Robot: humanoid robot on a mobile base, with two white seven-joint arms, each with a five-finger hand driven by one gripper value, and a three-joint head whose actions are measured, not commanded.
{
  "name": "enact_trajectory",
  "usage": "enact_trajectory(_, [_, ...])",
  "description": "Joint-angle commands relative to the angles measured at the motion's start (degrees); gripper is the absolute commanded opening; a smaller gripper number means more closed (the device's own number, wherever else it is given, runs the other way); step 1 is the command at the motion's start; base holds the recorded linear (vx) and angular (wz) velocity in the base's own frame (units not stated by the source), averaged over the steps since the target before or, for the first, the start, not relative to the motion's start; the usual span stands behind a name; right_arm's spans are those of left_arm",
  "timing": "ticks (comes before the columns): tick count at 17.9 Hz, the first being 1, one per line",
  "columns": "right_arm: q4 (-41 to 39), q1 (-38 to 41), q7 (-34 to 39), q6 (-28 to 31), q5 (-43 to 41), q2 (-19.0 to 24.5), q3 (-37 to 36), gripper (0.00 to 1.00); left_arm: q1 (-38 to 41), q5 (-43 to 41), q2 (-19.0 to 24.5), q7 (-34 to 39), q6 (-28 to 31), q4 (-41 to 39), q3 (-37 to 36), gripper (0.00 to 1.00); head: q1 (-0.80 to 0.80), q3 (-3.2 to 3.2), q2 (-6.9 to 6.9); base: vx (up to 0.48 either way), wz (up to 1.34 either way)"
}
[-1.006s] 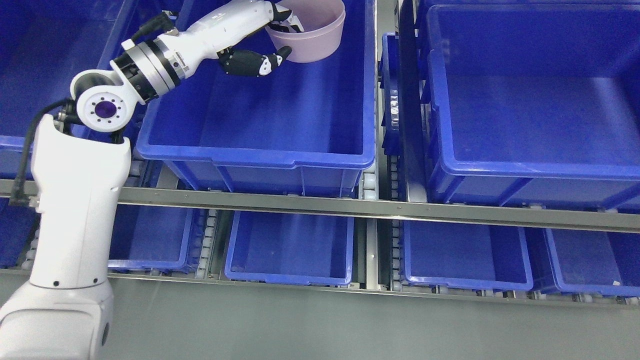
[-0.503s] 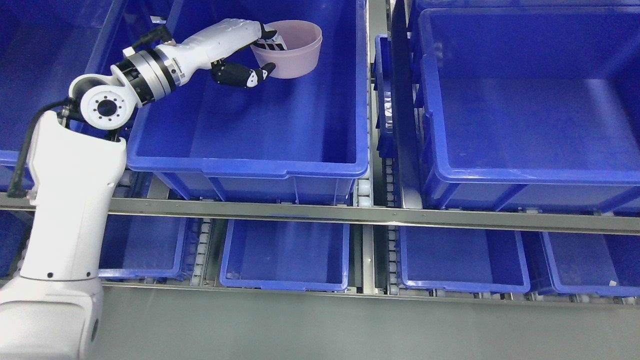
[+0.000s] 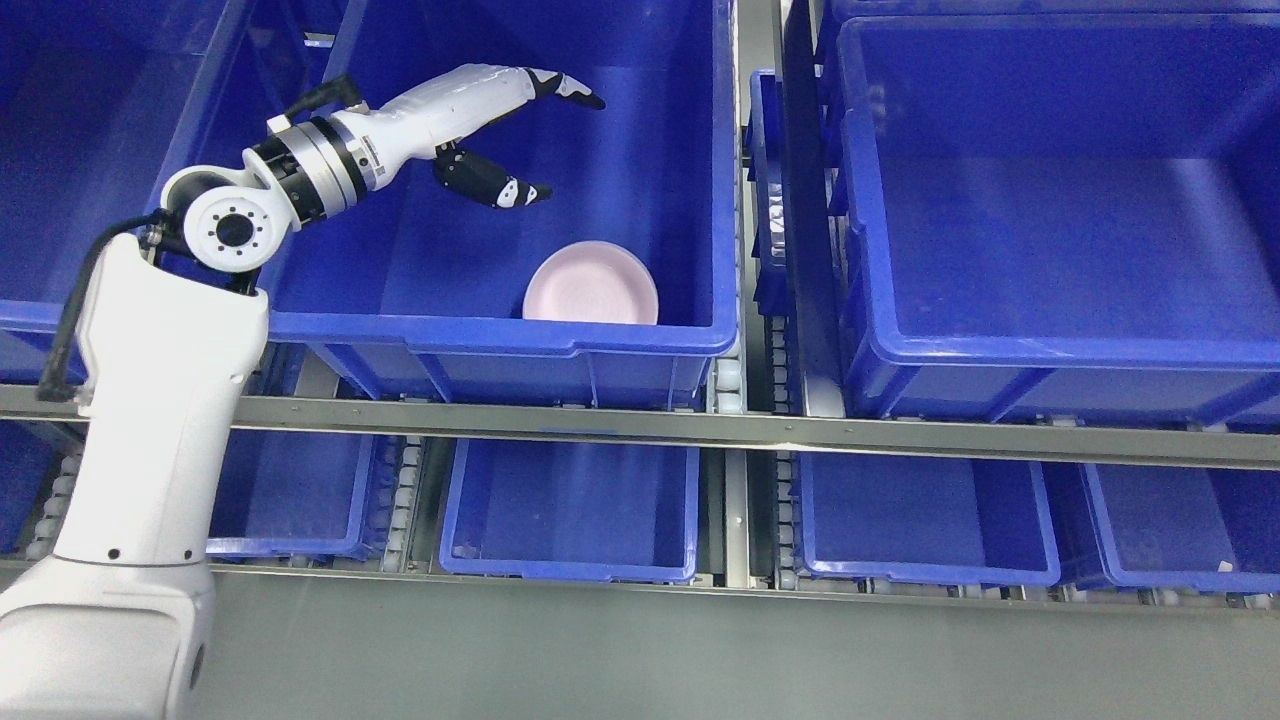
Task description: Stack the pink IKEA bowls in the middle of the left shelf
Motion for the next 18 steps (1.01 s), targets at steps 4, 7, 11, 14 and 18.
enact_trajectory(4, [-1.9,1.7,0.0,0.0,0.0,-1.0,-0.7,1.00,-0.6,1.3,-12.9,6.3,0.0,-0.9,7.9,0.96,0.00,0.00,0.00,0.000,0.00])
enact_trajectory(7, [-1.9,1.7,0.0,0.0,0.0,-1.0,-0.6,1.00,0.2,17.4,-12.9,19.7,3.5,-0.1,-3.6,0.97,0.00,0.00,0.00,0.000,0.00])
enact_trajectory(11, [-1.9,1.7,0.0,0.0,0.0,-1.0,-0.6,1.00,1.6,27.1,-12.9,51.8,12.5,-0.8,-10.8,1.00,0.00,0.00,0.00,0.000,0.00])
enact_trajectory(14, [-1.9,1.7,0.0,0.0,0.0,-1.0,-0.6,1.00,5.1,31.8,-12.9,55.7,19.3,-6.8,-10.5,1.00,0.00,0.00,0.00,0.000,0.00])
enact_trajectory(18, [-1.9,1.7,0.0,0.0,0.0,-1.0,-0.7,1.00,6.9,34.3,-12.9,55.4,29.3,-14.6,-0.9,1.00,0.00,0.00,0.00,0.000,0.00])
